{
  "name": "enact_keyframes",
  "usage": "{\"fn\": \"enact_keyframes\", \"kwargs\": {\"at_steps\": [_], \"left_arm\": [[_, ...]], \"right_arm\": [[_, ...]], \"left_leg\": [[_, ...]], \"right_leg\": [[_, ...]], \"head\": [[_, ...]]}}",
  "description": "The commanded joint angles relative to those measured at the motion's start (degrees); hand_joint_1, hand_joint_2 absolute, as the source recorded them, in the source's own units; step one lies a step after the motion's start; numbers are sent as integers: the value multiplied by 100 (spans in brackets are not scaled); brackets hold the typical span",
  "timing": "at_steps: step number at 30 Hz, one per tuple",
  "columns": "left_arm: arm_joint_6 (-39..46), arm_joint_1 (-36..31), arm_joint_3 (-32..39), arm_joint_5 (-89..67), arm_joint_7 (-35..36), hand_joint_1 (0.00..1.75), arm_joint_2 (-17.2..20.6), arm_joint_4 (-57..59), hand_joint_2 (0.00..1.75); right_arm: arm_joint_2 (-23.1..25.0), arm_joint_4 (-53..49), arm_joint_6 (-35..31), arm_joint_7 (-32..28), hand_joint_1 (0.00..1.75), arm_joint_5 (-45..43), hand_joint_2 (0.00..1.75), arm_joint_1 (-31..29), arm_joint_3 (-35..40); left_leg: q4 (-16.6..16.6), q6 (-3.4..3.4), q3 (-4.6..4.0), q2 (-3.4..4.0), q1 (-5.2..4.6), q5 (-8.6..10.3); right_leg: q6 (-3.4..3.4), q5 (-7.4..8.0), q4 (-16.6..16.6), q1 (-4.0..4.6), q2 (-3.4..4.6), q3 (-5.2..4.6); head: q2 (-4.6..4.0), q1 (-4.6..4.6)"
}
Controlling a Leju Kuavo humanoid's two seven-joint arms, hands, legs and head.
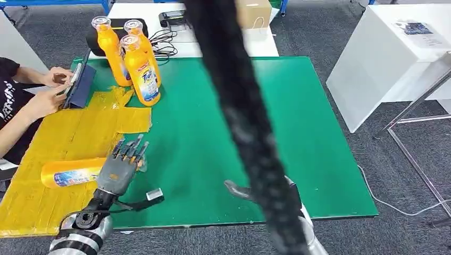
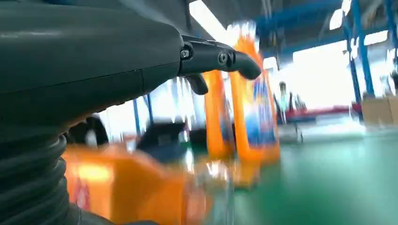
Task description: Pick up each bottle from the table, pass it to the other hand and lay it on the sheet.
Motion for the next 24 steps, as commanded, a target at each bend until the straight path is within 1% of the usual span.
{"fn": "enact_keyframes", "kwargs": {"at_steps": [1, 2, 3, 4, 5, 6, 7, 9, 10, 11, 12, 13, 14, 15, 16, 17, 18, 19, 20, 21, 22, 23, 24], "left_arm": [[-17, -1568, -4552, -320, 3734, 0, 2769, -2187, 175], [-17, -1929, -5142, -320, 4142, 0, 2880, -2108, 175], [-17, -2695, -6533, -320, 5166, 0, 2875, -1846, 175], [-17, -2931, -6797, -320, 5280, 0, 2816, -1687, 175], [-17, -3084, -6895, -320, 5280, 0, 2830, -1664, 175], [-17, -3143, -6898, -320, 5280, 0, 2859, -1742, 175], [-17, -3153, -6898, -320, 5280, 0, 2862, -1745, 175], [-17, -3156, -6874, -320, 5280, 0, 2867, -1791, 175], [-17, -2946, -6596, -320, 5280, 0, 2930, -2225, 175], [-17, -2567, -6282, -320, 5280, 0, 2882, -2682, 175], [-17, -2130, -5848, -320, 5104, 0, 2831, -3062, 175], [-17, -1368, -4956, -320, 4504, 0, 2605, -3435, 175], [-17, -243, -3550, -320, 3296, 0, 2028, -3787, 175], [-17, 611, -2506, 75, 2084, 0, 1268, -4084, 175], [-17, 1277, -1364, 1147, 276, 0, 364, -3993, 175], [-17, 1277, -1364, 1147, 276, 0, 364, -3993, 175], [-17, 1277, -1364, 1147, 276, 0, 364, -3993, 175], [-17, 1277, -1364, 1147, 276, 0, 364, -3993, 175], [-17, 1491, -1167, 1402, -174, 0, 98, -3901, 175], [-17, 1624, -1061, 2395, -815, 0, -86, -3568, 175], [-300, 1728, -1158, 3358, -1100, 0, -150, -3493, 175], [-768, 1906, -1165, 4293, -1281, 0, -278, -3598, 175], [-998, 2085, -1083, 4676, -1444, 0, -385, -3644, 175]], "right_arm": [[-51, 133, -121, -3, 0, 36, 175, 186, -331], [-45, 144, -125, -3, 0, 36, 175, 177, -340], [-26, 147, -131, -3, 0, 36, 175, 179, -357], [-17, 145, -134, -3, 0, 36, 175, 188, -363], [-8, 150, -142, 4, 0, 53, 175, 200, -367], [1, 158, -161, 15, 0, 71, 175, 216, -378], [2, 161, -162, 16, 0, 72, 175, 223, -379], [16, 159, -194, 11, 0, 88, 175, 250, -404], [32, 135, -216, 5, 0, 98, 175, 280, -433], [44, 87, -268, -38, 0, 133, 175, 330, -467], [54, 19, -305, -72, 0, 165, 175, 403, -496], [50, -57, -344, -104, 0, 211, 175, 483, -517], [53, -139, -425, -146, 0, 297, 175, 572, -543], [41, -194, -434, -147, 0, 298, 175, 657, -561], [25, -257, -451, -156, 0, 312, 175, 768, -592], [25, -257, -451, -156, 0, 312, 175, 768, -592], [25, -257, -451, -156, 0, 312, 175, 768, -592], [25, -257, -451, -156, 0, 312, 175, 768, -592], [7, -292, -454, -171, 0, 320, 175, 856, -622], [31, -330, -459, -188, 0, 323, 175, 917, -666], [57, -365, -470, -209, 0, 331, 175, 998, -721], [108, -404, -492, -238, 0, 344, 175, 1094, -806], [142, -441, -470, -299, 0, 381, 175, 1198, -875]], "left_leg": [[37, -18, -19, -55, 21, -9], [27, -15, -27, -65, 18, 3], [36, -24, -2, -79, 16, -10], [37, -25, -5, -75, 22, -8], [21, -28, 6, -62, 21, 1], [17, -36, 36, -51, 17, -9], [9, -24, -3, -59, 23, 13], [5, -31, 39, -54, 17, -2], [4, -23, 6, -22, 28, 10], [6, -22, 8, -15, 20, 6], [-4, -23, 22, 8, 15, 1], [-9, -24, 6, 12, 10, 10], [-9, -28, 22, 22, 9, -1], [-23, -27, 44, 28, 0, -5], [-33, -24, 41, 15, -12, 3], [-26, -22, 17, -11, -13, 15], [-15, -25, 19, -11, -13, 5], [-8, -24, 39, -4, -18, -21], [2, -19, 45, -13, -23, -33], [-1, -17, 6, 6, -10, -20], [0, -17, 22, 28, -15, -34], [-11, -16, 15, 28, -20, -32], [-17, -17, 56, 36, -24, -55]], "right_leg": [[-26, -29, 40, 23, -73, -5], [-22, -23, 30, 20, -81, -17], [-36, -44, 49, 20, -106, 8], [-38, -42, 52, 25, -106, -1], [-36, -34, 37, 22, -96, -26], [-49, -44, 43, 21, -96, -5], [-22, -14, 22, 25, -68, 5], [-38, -31, 28, 23, -84, 41], [-24, -11, 12, 29, -38, 4], [-26, -18, 21, 22, -33, 5], [-37, -12, 19, 15, -13, 13], [-33, 5, 13, 12, -2, -6], [-36, -2, 13, 13, 2, 7], [-35, -7, 1, 5, 6, 24], [-29, -4, -6, -7, -5, 22], [-24, -4, 2, -9, -25, 6], [-29, -12, 5, -11, -27, -1], [-28, -30, 6, -14, -24, 16], [-15, -51, 13, -21, -33, 28], [-5, -33, 7, -12, -4, -8], [-8, -41, 10, -16, 11, 2], [-7, -31, 7, -21, 19, -5], [-13, -43, 1, -21, 21, 32]], "head": [[0, 4], [0, 2], [0, 0], [0, 2], [0, -2], [0, -2], [0, -4], [0, 4], [0, 2], [0, 2], [0, 2], [0, 2], [0, 2], [0, 0], [0, 2], [0, 2], [0, -4], [0, -9], [0, -4], [0, 11], [0, 9], [0, 7], [0, 4]]}}
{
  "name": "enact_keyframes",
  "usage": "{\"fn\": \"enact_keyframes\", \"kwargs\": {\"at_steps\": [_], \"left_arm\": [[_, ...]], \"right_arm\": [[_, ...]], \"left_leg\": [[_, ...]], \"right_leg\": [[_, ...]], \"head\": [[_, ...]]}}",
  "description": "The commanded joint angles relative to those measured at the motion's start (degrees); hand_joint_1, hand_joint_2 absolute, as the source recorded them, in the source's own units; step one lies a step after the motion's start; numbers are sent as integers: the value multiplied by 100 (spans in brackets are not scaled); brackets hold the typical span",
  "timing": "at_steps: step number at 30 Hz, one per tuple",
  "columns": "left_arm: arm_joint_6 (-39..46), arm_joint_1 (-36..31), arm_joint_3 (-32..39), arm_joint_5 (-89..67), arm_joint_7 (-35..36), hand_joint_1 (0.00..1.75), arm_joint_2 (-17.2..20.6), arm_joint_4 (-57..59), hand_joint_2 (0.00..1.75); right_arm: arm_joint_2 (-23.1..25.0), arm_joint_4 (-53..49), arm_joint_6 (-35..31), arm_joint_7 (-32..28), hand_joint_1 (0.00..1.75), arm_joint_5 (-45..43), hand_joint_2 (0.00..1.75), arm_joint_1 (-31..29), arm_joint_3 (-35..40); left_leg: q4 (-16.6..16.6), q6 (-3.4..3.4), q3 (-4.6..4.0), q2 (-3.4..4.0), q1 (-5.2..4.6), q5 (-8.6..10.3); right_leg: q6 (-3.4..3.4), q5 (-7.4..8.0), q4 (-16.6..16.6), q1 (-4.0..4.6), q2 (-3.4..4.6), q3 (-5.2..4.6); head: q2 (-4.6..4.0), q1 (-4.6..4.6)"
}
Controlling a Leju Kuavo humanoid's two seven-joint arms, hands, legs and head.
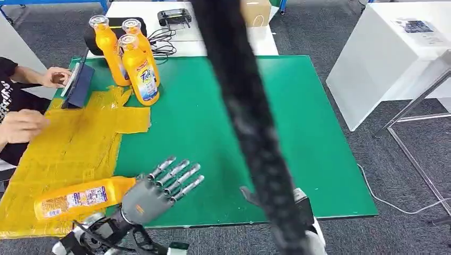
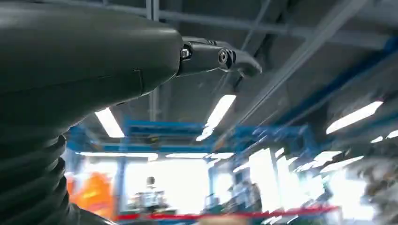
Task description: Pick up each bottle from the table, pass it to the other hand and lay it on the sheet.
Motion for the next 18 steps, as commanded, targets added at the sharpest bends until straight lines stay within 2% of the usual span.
{"fn": "enact_keyframes", "kwargs": {"at_steps": [1, 5, 7, 11, 12, 14, 15, 18], "left_arm": [[-1356, 1900, 2029, 4072, -988, 0, -1725, -93, 175], [-2117, 2043, 2357, 5275, -1161, 0, -1918, 15, 175], [-2354, 2044, 2476, 5616, -1168, 0, -1954, 30, 175], [-3053, 2033, 2776, 6543, -970, 0, -2090, 67, 175], [-3096, 2025, 2804, 6609, -941, 0, -2104, 86, 175], [-3108, 2014, 2828, 6635, -932, 0, -2112, 113, 175], [-3110, 2015, 2845, 6655, -925, 0, -2126, 128, 175], [-3188, 2013, 2939, 6863, -896, 0, -2186, 178, 175]], "right_arm": [[198, -227, -57, -191, 0, 132, 175, 562, -500], [284, -212, -180, -328, 0, 369, 175, 625, -527], [309, -195, -203, -337, 0, 394, 175, 602, -514], [329, -116, -323, -429, 0, 595, 175, 508, -399], [323, -122, -347, -454, 0, 643, 175, 501, -373], [324, -119, -359, -458, 0, 649, 175, 507, -358], [305, -117, -339, -481, 0, 649, 175, 505, -329], [291, -39, -355, -538, 0, 683, 175, 490, -286]], "left_leg": [[-17, -8, 61, 4, -9, -21], [-5, -6, 33, -7, 2, -15], [-4, -10, 72, -6, 2, -34], [-4, -8, 34, -3, 5, -13], [-4, -6, 23, -4, 5, -9], [-5, -10, 59, -1, 7, -22], [-5, -5, 26, -4, 5, -7], [-7, -8, 55, -6, 4, -17]], "right_leg": [[-10, -18, -12, -6, -8, 52], [-9, -18, -8, 3, -13, 30], [-18, -37, -5, 6, -22, 70], [-11, -16, -4, 6, -10, 32], [-8, -11, -4, 5, -8, 22], [-17, -24, -6, 10, -15, 57], [-9, -10, -4, 6, -8, 25], [-15, -22, -7, 7, -17, 55]], "head": [[0, -4], [0, -2], [0, -4], [0, -2], [0, -4], [0, -2], [0, -2], [0, -2]]}}
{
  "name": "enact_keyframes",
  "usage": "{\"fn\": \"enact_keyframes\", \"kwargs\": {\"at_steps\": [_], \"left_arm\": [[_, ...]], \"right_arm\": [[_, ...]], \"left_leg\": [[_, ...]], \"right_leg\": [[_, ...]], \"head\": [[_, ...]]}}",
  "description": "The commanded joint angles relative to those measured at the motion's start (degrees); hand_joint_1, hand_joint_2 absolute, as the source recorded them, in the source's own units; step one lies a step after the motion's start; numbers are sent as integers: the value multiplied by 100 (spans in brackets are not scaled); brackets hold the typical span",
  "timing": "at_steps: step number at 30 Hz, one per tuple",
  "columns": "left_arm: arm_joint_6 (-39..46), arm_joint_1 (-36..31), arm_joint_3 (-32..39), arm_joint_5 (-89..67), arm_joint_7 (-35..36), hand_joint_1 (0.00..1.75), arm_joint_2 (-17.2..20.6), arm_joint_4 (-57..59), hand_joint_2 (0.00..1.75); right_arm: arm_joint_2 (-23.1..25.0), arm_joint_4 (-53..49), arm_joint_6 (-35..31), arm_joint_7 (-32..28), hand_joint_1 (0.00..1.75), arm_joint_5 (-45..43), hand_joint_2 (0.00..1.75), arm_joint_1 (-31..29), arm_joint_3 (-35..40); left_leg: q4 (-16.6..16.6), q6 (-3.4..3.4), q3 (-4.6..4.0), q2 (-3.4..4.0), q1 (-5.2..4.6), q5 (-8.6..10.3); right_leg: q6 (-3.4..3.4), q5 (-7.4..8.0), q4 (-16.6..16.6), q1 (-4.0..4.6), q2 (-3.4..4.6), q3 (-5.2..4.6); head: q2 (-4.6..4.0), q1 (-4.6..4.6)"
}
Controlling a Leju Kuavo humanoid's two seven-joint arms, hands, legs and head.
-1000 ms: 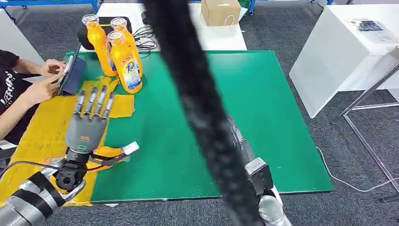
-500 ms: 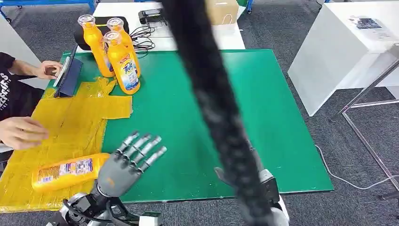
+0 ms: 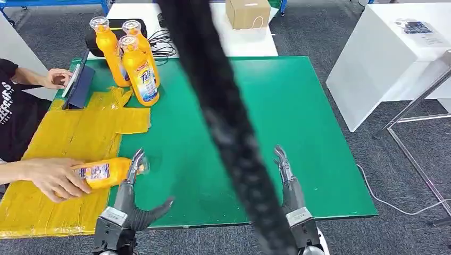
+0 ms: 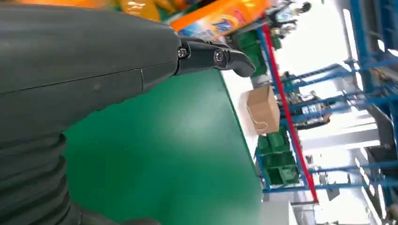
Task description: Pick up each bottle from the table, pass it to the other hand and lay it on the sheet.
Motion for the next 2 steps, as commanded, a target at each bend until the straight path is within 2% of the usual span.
{"fn": "enact_keyframes", "kwargs": {"at_steps": [1, 2], "left_arm": [[-152, -10, 510, 304, 87, 0, -307, 311, 175], [-152, -10, 510, 304, 87, 0, -307, 311, 175]], "right_arm": [[62, 204, -34, -108, 0, 60, 175, -88, 42], [62, 204, -34, -108, 0, 60, 175, -88, 42]], "left_leg": [[-6, -5, 35, 3, 2, -13], [-7, -3, 29, 1, -1, -9]], "right_leg": [[-11, -11, -8, 5, -11, 36], [-9, -9, -6, 2, -10, 30]], "head": [[0, 0], [0, 0]]}}
